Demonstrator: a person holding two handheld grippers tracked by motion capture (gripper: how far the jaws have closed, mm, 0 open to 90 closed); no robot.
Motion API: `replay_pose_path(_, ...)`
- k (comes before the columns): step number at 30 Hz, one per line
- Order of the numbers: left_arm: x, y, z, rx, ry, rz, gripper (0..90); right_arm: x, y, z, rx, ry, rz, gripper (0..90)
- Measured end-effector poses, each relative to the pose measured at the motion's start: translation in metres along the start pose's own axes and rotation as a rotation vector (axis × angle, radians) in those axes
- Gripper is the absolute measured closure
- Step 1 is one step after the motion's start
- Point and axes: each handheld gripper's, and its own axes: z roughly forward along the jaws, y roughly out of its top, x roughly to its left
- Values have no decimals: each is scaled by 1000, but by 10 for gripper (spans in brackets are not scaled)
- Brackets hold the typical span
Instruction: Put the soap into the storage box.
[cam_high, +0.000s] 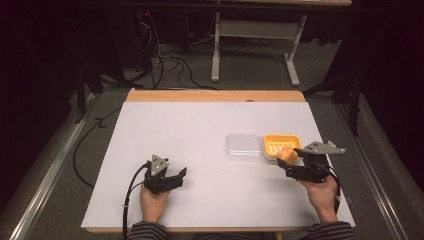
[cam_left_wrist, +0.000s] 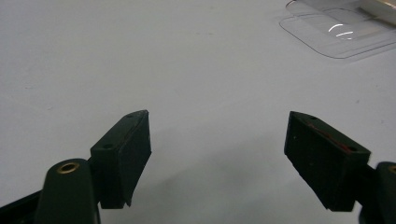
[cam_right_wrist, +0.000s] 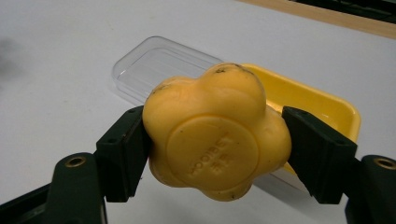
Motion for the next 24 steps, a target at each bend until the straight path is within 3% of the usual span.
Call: replay_pose_path(24,0,0,0,-5,-4,-2,234,-25,20,18,46,-21,22,275)
